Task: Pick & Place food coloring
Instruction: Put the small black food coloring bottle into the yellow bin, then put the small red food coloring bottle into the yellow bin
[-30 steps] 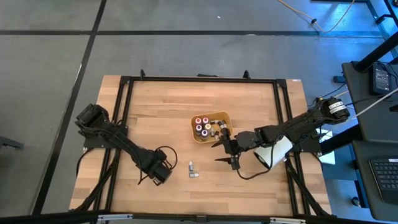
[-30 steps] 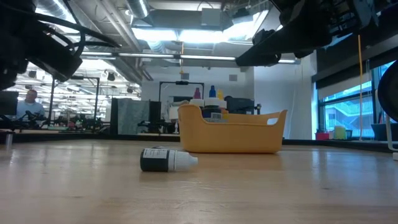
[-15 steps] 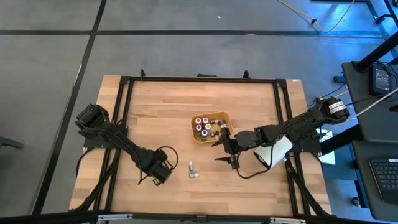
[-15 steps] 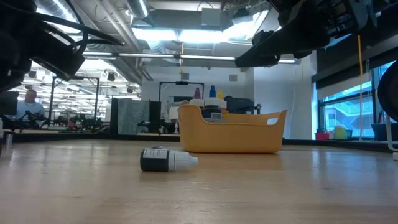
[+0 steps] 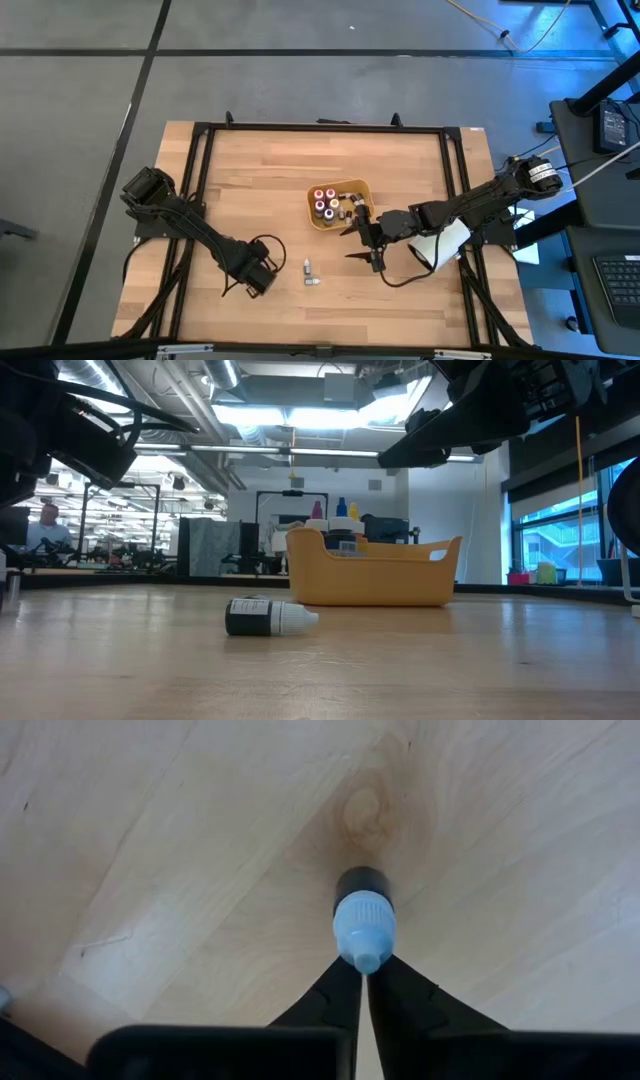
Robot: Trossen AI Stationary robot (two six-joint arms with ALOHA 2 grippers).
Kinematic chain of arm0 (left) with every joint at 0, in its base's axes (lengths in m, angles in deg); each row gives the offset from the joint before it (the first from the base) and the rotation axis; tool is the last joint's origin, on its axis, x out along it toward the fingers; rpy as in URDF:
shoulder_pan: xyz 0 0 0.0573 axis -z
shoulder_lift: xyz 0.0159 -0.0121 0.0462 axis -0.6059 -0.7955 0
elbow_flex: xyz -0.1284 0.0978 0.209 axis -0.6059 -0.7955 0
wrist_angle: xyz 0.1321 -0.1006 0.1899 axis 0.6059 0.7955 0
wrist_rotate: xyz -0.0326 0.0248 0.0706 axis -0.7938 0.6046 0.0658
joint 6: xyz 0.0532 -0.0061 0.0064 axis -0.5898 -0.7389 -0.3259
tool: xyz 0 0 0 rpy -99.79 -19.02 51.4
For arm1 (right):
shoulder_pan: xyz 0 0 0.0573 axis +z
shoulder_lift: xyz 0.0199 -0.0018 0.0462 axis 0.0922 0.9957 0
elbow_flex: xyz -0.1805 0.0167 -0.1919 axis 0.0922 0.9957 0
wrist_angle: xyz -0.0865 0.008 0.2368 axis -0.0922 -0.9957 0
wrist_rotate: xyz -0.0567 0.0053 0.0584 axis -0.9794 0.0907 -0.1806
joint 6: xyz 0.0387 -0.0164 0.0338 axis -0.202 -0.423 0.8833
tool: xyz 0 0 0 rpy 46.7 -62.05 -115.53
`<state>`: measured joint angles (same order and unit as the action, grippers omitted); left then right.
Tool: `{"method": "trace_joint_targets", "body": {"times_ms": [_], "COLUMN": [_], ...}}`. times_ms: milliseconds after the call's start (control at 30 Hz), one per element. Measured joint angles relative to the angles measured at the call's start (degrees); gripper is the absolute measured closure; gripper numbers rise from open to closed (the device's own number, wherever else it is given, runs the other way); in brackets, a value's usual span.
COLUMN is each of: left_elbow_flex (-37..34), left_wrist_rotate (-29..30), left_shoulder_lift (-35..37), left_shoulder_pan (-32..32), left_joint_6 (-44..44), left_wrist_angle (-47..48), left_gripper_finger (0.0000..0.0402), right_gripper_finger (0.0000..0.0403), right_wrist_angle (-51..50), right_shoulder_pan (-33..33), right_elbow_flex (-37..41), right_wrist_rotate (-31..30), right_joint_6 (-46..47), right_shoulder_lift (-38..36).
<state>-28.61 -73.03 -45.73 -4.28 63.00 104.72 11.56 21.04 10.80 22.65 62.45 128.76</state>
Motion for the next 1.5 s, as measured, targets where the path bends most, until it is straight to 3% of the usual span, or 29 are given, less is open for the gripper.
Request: {"method": "trace_joint_targets", "body": {"times_ms": [500,767,1133,1500], "left_elbow_flex": [0.0,0.0,0.0,0.0], "left_wrist_rotate": [1.1,4.1,4.6,5.2], "left_shoulder_lift": [0.0,0.0,0.0,0.0], "left_shoulder_pan": [0.0,0.0,0.0,0.0], "left_joint_6": [1.9,7.5,8.1,8.1], "left_wrist_angle": [0.0,0.0,0.0,0.0], "left_gripper_finger": [0.0272,0.0236,0.0242,0.0296], "right_gripper_finger": [0.0114,0.0114,0.0114,0.0114], "right_wrist_angle": [0.0,0.0,0.0,0.0], "right_shoulder_pan": [0.0,0.0,0.0,0.0], "right_elbow_flex": [0.0,0.0,0.0,0.0], "right_wrist_rotate": [0.0,0.0,0.0,0.0], "right_joint_6": [0.0,-0.2,-0.2,-0.2], "right_shoulder_lift": [0.0,0.0,0.0,0.0]}}
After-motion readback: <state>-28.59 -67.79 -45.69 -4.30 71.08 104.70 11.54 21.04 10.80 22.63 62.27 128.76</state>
